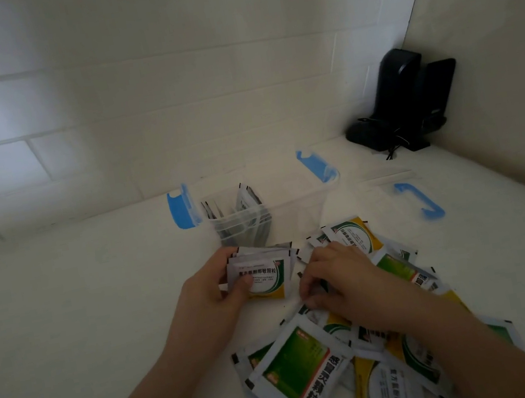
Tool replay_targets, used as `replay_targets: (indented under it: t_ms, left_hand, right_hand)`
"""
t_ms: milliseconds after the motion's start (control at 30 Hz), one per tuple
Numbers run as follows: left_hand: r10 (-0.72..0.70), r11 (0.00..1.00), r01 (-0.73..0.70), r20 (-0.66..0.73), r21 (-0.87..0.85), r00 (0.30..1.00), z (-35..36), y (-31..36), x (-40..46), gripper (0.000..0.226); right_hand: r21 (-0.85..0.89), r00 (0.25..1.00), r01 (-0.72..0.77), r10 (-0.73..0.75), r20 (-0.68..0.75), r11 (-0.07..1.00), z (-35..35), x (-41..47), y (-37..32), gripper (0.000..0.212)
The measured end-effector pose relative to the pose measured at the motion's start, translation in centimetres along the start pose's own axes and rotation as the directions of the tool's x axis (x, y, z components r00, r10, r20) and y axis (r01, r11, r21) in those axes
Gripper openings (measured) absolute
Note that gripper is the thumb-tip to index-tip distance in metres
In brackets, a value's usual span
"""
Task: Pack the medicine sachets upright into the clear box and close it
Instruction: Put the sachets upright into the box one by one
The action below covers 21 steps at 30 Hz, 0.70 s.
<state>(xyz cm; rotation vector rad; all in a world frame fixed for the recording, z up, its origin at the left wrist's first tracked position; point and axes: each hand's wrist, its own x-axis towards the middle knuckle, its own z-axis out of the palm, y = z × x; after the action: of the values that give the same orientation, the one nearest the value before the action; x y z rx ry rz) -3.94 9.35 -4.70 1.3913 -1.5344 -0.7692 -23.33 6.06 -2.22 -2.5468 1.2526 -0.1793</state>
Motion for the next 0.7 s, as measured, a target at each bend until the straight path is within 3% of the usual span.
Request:
replay_targets:
  t_ms: [233,333,400,500,633,700]
  left_hand:
    - [-0.016,1.0,0.016,0.008,-0.01,1.0,0.0,-0.2,0.1,0.026]
    - [-0.021,1.0,0.021,-0.002,-0.016,1.0,0.0,-0.1,0.2,0.028]
    - [-0.03,0.999,0.03,-0.018,-0.014,0.999,-0.1,-0.2,0.3,0.03]
    - [-0.035,0.999,0.034,-0.026,-0.023,0.999,-0.2,-0.3,0.3,0.03]
    - [-0.048,0.998,0.047,-0.017,-0.038,0.999,0.0,-0.1,0.4,0.033]
    - [-0.062,0.997,0.06,-0.021,-0.055,0.998,0.0,-0.1,0.4,0.033]
  right_hand:
    - [-0.053,0.995,0.024,-0.029,-0.094,0.998,0.9,0.3,0.4,0.018]
    - [-0.051,0.975,0.03,-0.04,-0.219,0.998,1.4,0.6,0.5,0.014]
    - [0.141,0.939,-0.005,0.053,-0.339,0.99,0.9,0.6,0.3,0.008]
    - [0.497,0.868,-0.022,0.264,-0.421,0.867,-0.2,0.5,0.2,0.012]
    - [0.791,0.864,0.006,0.395,-0.313,0.612,-0.3,0.6,-0.1,0.015]
    - [0.822,0.883,-0.017,0.395,-0.255,0.569,0.1,0.8,-0.2,0.02]
